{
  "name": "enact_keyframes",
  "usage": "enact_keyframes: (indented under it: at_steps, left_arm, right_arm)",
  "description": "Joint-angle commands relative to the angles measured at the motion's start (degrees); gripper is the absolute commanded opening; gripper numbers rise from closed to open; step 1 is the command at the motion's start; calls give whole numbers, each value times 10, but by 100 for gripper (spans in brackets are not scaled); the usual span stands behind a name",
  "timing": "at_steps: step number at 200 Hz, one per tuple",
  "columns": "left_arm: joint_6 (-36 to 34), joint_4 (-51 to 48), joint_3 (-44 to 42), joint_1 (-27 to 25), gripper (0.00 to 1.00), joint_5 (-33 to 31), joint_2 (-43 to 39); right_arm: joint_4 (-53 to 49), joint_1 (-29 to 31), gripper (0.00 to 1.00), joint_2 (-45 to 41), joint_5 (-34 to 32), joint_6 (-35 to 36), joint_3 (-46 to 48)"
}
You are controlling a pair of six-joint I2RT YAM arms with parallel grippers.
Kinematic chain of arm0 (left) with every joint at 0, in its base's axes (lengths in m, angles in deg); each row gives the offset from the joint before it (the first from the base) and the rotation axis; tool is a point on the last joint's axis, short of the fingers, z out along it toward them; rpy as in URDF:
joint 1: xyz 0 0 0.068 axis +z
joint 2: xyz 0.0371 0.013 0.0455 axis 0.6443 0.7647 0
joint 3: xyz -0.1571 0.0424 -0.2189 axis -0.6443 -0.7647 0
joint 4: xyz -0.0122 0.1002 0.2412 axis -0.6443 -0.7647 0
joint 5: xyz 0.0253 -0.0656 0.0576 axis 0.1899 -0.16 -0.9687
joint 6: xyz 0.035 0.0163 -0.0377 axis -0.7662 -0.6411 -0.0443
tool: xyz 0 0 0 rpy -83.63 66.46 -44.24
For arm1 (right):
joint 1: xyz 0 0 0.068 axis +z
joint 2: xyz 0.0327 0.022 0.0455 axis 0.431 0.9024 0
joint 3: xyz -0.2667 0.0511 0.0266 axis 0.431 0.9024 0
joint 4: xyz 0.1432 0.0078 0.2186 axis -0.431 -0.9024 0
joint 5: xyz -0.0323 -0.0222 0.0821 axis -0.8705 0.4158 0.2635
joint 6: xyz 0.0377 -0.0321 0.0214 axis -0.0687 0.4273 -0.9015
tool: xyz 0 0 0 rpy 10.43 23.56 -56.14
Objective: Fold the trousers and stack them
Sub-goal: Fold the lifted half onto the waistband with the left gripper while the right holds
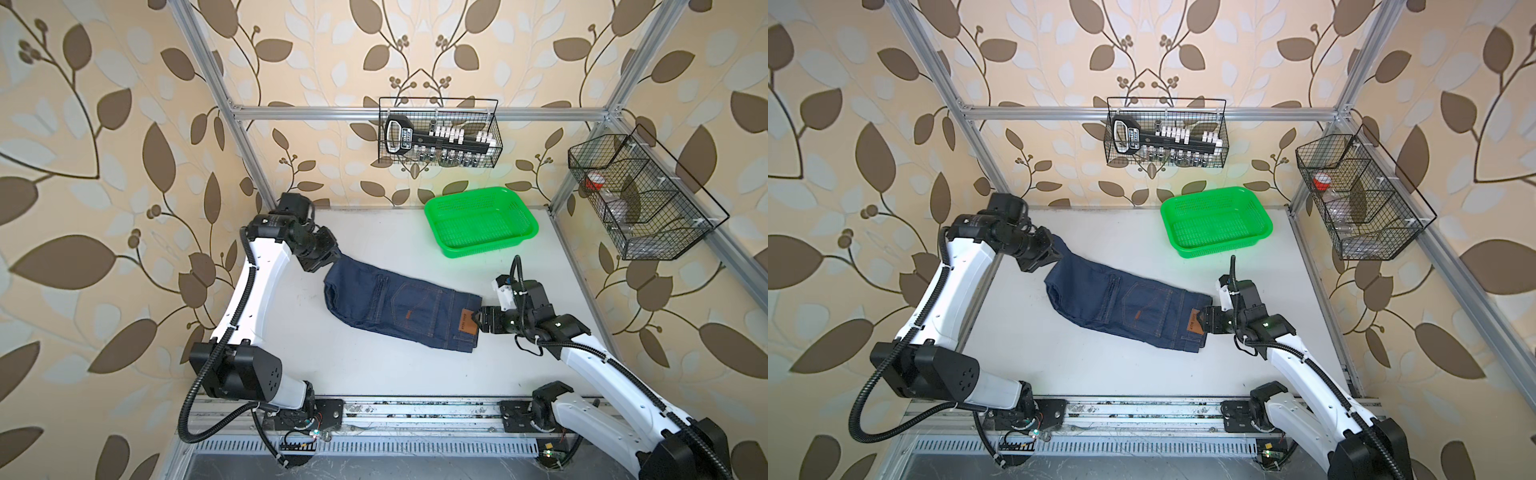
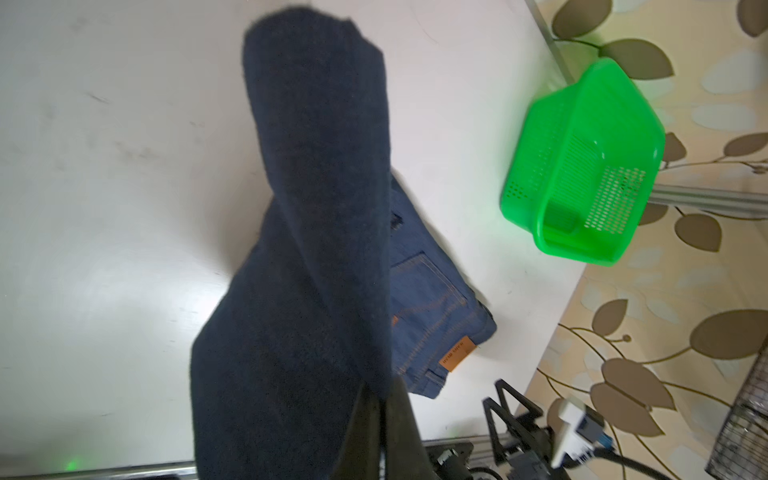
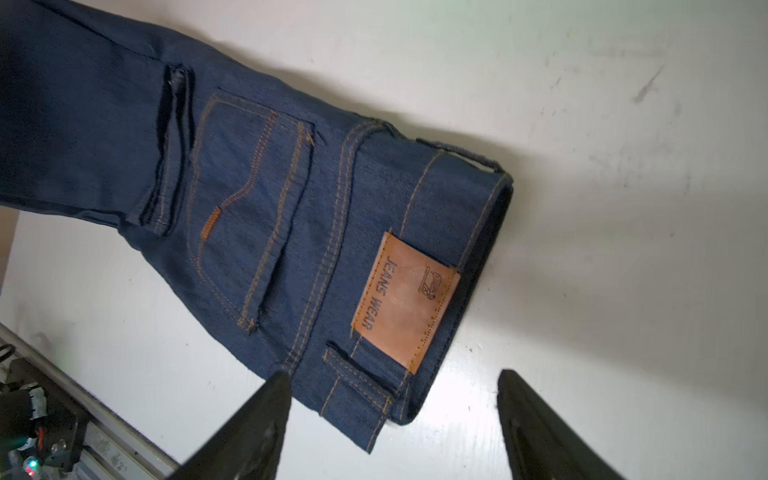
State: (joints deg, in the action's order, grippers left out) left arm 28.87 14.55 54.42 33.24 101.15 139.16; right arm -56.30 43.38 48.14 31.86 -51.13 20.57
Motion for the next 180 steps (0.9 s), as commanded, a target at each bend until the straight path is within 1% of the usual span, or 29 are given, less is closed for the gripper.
enact_keyframes:
  at_steps: [1,15,20,32,44,64,80,100,116,159,180]
  left_arm:
    - [76,51,25,-74,0,21,-18]
    - [100,87,23,-133,0,18,-11]
    - [108,99,22,-159,0,16,10]
    - [116,118,25,-207,0,12,28]
    - [118,126,30,-245,0,1,51]
    - [121,150,33,-294,0,2,87]
    - [115,158,49,-324,0,12,117]
    - [99,153,74,-354,0,19,156]
    - [88,154,83,-376,0,21,183]
    - [77,181,85,-416,0,29,242]
    - [67,177,110,-433,0,29,270]
  right_arm:
    - [28,-3,72,15,16,-18,25]
    - [43,-3,69,27,17,-23,34]
    - [47,-4,67,31,16,-26,38]
    - [58,-7,63,39,19,-28,43]
    - [66,-11,61,44,17,-29,48]
    - [81,-18,58,55,20,-27,57]
    - [96,-21,55,62,26,-29,66]
    - [117,-21,48,68,35,-39,79]
    - [133,-22,44,71,36,-46,90]
    - [169,-22,37,86,43,-60,113]
    - [183,-22,35,101,51,-64,114]
